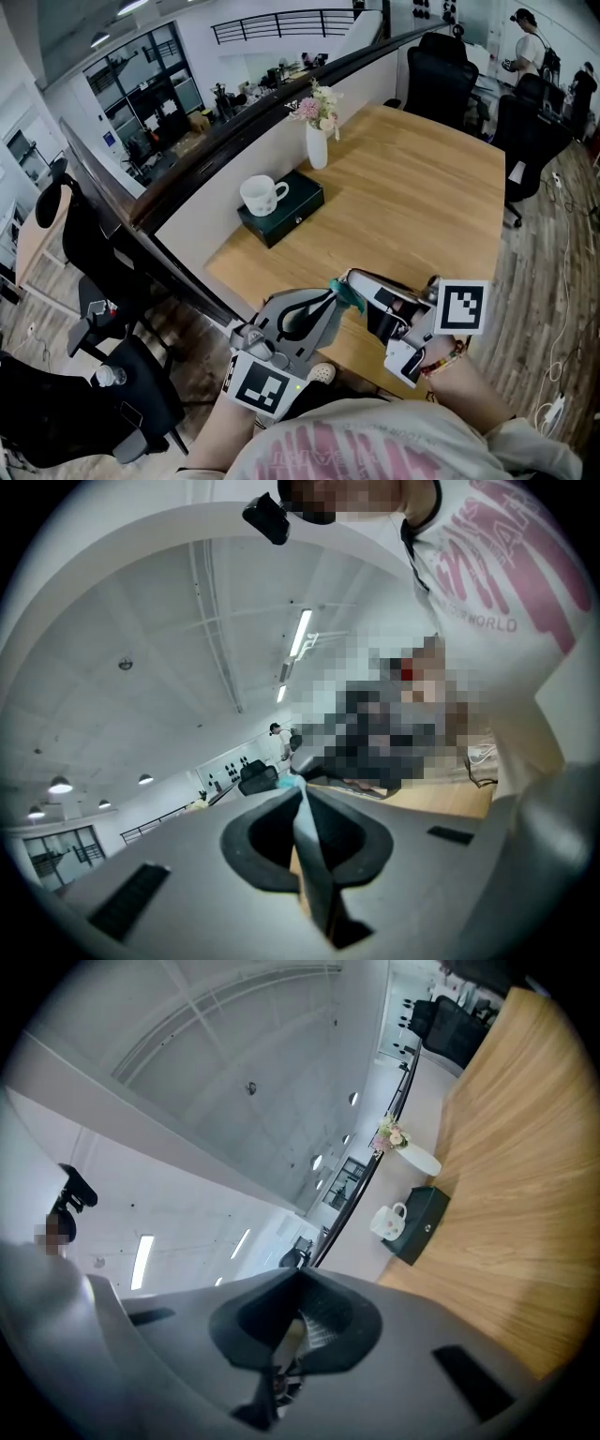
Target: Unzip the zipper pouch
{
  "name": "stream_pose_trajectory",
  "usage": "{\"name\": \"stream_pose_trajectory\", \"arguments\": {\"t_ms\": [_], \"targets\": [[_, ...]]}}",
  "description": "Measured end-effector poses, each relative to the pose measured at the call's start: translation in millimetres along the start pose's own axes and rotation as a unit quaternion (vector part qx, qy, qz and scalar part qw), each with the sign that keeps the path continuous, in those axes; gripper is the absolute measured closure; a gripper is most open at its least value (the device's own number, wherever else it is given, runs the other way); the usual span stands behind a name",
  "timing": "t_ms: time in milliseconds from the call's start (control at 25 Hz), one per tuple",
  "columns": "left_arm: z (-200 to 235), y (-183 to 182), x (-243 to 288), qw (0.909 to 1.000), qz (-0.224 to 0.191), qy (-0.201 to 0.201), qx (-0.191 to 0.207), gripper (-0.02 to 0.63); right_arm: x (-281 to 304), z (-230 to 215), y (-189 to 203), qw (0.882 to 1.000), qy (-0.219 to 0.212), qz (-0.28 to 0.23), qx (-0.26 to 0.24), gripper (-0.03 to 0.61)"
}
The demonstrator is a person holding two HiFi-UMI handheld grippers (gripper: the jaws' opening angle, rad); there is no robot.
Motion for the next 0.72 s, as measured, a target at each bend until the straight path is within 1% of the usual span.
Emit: {"name": "stream_pose_trajectory", "arguments": {"t_ms": [120,400,560,720], "targets": [[2.9,1.0,-2.9,0.9999,-0.004,-0.012,-0.002,0.601,0.9,-4.4,-0.3,1.0,0.017,-0.007,-0.002,0.58],[8.6,3.5,-7.9,0.9997,0.016,-0.016,0.002,0.601,7.5,-6.5,0.1,1.0,0.021,-0.003,-0.005,0.58],[11.1,6.3,-11.1,0.9996,0.02,-0.019,-0.004,0.601,10.3,-10.3,2.9,1.0,0.025,-0.006,0.003,0.58],[13.4,8.2,-12.9,0.9995,0.017,-0.024,-0.007,0.601,12.5,-13.9,3.8,0.999,0.034,-0.006,-0.005,0.58]]}}
Point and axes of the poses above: the fingertips, and each gripper's own axes: x forward along the fingers, z to its left, y out of its underside, the point moved 6 cm from there along -x, backward along the fingers, and after that the axes turned 5 degrees about x, right-handed, at the moved point
